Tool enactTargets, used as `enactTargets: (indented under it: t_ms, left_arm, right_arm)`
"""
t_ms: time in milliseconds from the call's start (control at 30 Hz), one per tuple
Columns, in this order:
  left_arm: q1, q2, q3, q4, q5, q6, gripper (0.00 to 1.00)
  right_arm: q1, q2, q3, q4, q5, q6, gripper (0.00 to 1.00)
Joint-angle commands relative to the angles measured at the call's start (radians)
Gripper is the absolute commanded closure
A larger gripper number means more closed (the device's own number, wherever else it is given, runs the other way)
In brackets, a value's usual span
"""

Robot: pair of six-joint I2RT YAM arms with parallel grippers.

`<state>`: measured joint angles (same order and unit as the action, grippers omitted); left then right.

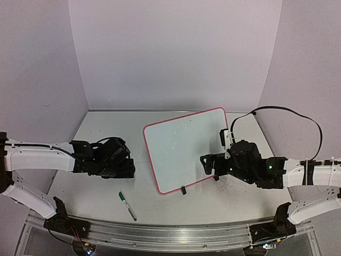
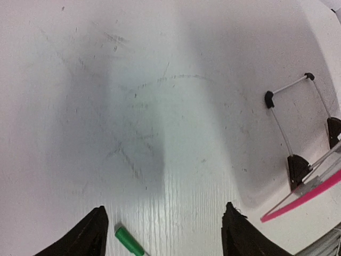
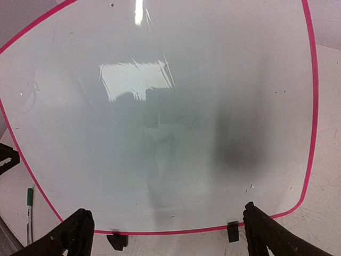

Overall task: Write a sentence on the whiteboard
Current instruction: Pick up the whiteboard marker from the corner of the board.

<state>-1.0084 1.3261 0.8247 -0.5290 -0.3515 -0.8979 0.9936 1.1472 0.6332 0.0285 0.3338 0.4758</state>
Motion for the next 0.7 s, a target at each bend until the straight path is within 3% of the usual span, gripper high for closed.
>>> enactTargets:
  t_ms: [0, 200, 433, 667]
  left_arm:
    - [0.002, -0.096, -0.059, -0.151, 0.191, -0.173, 0.31]
    - [-0.012, -0.025, -0.056, -0.252, 0.216, -0.281, 0.38]
    - [-0.012, 0.112, -0.008, -0.205, 0.196, -0.276, 0.41]
    - [-0.015, 0.201, -0.018, -0.125, 0.225, -0.267, 0.51]
  right_arm:
    - [0.005, 0.038, 0.066, 0.075, 0.001, -0.060, 0.02]
    - [0.006, 0.094, 0.094, 0.101, -0.022, -0.087, 0.02]
    - [0.004, 0.037, 0.057, 0.107, -0.013, -0.079, 0.02]
    - [0.005, -0.060, 0.034, 0.107, 0.015, -0.112, 0.02]
